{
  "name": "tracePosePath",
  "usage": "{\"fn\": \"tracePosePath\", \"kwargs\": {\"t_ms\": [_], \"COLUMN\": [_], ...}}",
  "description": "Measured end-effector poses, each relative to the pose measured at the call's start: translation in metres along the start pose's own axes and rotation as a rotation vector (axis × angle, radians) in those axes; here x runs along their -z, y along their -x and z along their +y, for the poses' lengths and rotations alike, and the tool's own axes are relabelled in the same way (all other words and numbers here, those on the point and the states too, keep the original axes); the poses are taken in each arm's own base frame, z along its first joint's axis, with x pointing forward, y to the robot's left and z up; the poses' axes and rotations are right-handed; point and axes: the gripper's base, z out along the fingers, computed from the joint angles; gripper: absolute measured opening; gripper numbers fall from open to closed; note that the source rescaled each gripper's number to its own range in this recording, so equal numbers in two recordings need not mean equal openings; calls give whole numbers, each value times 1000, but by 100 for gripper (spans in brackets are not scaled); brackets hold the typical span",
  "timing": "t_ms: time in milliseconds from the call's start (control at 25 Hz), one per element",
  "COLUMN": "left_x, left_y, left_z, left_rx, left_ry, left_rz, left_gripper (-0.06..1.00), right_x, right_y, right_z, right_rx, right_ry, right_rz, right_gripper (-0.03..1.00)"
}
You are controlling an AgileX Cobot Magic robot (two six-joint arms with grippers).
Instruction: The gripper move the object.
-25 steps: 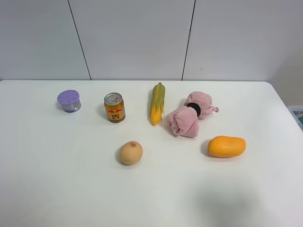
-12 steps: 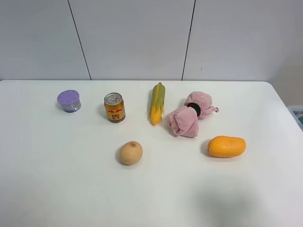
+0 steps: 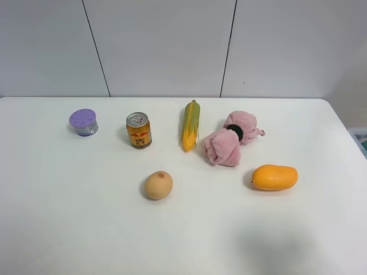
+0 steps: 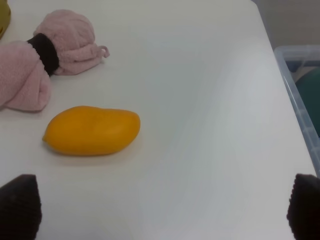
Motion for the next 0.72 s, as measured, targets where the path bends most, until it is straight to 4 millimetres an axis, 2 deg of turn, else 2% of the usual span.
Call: {"fn": "tracePosePath", "kwargs": {"t_ms": [720], "left_x": [0], "left_y": [0], "left_z": [0], "left_rx": [-5], "left_ry": [0], "left_rz": [0], "left_gripper": [99], "right_x": [0], "right_y": [0], "right_z": [0], "right_rx": [0], "right_ry": [0], "right_rz": [0], "right_gripper": [100]}}
